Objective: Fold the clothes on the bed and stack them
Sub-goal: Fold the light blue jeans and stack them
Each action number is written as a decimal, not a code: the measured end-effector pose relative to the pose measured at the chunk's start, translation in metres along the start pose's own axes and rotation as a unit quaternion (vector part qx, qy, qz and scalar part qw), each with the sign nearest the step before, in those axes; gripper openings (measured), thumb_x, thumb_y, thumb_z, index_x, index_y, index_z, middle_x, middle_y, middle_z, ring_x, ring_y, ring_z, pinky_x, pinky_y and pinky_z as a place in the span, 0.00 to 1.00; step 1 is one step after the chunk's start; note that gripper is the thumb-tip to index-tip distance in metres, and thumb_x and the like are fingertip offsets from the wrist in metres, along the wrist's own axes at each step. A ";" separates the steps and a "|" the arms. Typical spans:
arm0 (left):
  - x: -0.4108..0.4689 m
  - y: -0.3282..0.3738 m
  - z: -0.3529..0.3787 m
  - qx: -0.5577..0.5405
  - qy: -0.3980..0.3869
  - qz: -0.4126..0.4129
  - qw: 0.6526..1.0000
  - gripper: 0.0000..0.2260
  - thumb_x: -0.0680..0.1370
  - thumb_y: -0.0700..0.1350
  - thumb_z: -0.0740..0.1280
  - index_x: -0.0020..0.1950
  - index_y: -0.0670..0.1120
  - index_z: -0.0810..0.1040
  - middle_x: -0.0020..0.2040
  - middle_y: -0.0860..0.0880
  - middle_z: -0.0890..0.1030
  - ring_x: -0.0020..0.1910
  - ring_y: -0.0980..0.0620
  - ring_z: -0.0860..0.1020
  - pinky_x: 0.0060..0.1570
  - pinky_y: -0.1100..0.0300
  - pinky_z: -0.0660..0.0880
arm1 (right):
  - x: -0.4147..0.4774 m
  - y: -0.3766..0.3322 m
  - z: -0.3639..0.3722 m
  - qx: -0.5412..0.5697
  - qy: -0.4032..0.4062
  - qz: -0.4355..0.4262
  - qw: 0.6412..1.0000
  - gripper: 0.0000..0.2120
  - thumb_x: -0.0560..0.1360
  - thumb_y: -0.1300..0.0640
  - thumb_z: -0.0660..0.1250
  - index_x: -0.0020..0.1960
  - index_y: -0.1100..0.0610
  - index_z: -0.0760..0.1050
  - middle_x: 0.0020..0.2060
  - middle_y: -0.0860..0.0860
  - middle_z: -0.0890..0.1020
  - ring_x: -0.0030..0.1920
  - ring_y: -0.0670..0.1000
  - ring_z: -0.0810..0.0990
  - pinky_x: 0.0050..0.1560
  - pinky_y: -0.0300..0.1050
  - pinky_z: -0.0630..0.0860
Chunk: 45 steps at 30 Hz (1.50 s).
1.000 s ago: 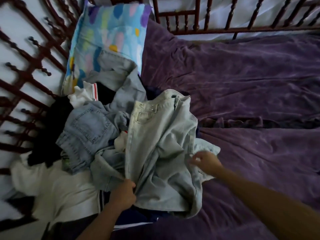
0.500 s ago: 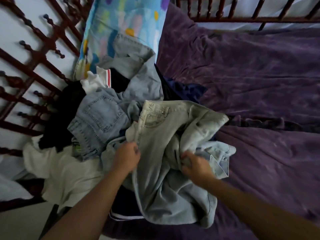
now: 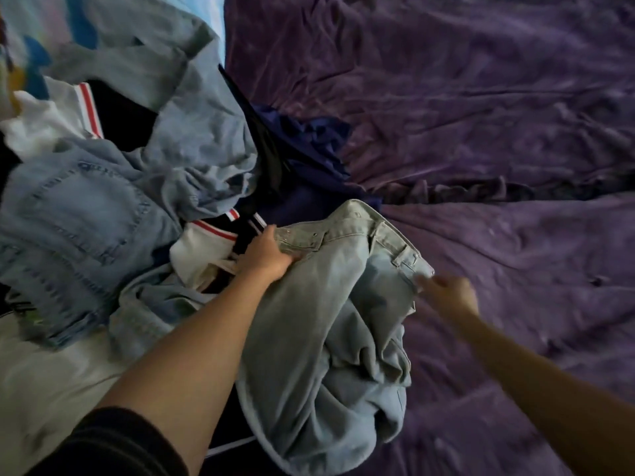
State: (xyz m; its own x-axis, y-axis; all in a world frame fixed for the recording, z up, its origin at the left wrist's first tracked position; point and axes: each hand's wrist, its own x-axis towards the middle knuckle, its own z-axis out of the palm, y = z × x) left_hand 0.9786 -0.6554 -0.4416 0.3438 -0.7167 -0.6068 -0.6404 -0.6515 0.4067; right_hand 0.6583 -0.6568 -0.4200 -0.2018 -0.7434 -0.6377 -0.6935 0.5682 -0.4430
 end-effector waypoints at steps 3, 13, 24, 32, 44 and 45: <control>-0.004 -0.006 -0.004 -0.060 0.024 -0.010 0.998 0.34 0.67 0.50 0.78 0.69 0.45 0.68 0.63 0.45 0.76 0.61 0.43 0.75 0.58 0.55 0.70 | 0.036 -0.012 -0.004 0.156 0.013 0.112 0.981 0.15 0.67 0.47 0.77 0.43 0.56 0.76 0.32 0.51 0.76 0.31 0.50 0.73 0.32 0.43 0.71; -0.090 -0.017 -0.102 -0.040 0.169 0.033 0.984 0.12 0.69 0.43 0.74 0.47 0.44 0.74 0.45 0.46 0.78 0.46 0.44 0.77 0.44 0.54 0.73 | 0.004 -0.082 -0.028 0.160 0.002 -0.090 0.983 0.15 0.63 0.61 0.78 0.46 0.64 0.79 0.37 0.55 0.82 0.39 0.55 0.81 0.37 0.43 0.81; -0.226 0.071 -0.264 -0.131 0.319 0.200 0.917 0.23 0.65 0.37 0.78 0.53 0.46 0.70 0.56 0.44 0.75 0.54 0.44 0.76 0.47 0.58 0.68 | -0.157 -0.127 -0.213 0.031 0.083 -0.400 0.912 0.17 0.61 0.52 0.81 0.34 0.58 0.73 0.28 0.46 0.74 0.30 0.43 0.69 0.30 0.38 0.67; -0.288 0.168 -0.283 -0.219 0.240 0.319 0.890 0.23 0.69 0.29 0.72 0.61 0.43 0.77 0.45 0.48 0.80 0.49 0.50 0.76 0.44 0.61 0.74 | -0.261 -0.051 -0.286 0.145 0.045 -0.366 0.918 0.10 0.64 0.54 0.78 0.43 0.54 0.82 0.37 0.49 0.85 0.37 0.48 0.84 0.37 0.41 0.80; -0.351 0.402 -0.140 0.132 0.240 0.544 0.793 0.07 0.71 0.43 0.73 0.43 0.44 0.76 0.42 0.40 0.80 0.44 0.39 0.79 0.36 0.53 0.70 | -0.322 0.150 -0.433 0.039 0.388 -0.275 0.879 0.08 0.70 0.52 0.75 0.36 0.51 0.79 0.29 0.55 0.77 0.31 0.49 0.71 0.32 0.45 0.68; -0.356 0.423 -0.118 0.145 0.221 0.561 0.785 0.07 0.71 0.43 0.72 0.44 0.45 0.75 0.44 0.40 0.80 0.45 0.38 0.79 0.38 0.52 0.71 | -0.321 0.171 -0.441 0.035 0.407 -0.267 0.873 0.09 0.70 0.52 0.75 0.34 0.48 0.77 0.28 0.52 0.76 0.30 0.49 0.71 0.31 0.43 0.68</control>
State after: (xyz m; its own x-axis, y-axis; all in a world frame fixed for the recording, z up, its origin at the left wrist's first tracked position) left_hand 0.6666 -0.7055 0.0272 -0.3843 -0.8570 0.3432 -0.8179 0.4885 0.3039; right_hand 0.2993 -0.4766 -0.0133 -0.3073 -0.8966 0.3188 -0.8005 0.0624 -0.5960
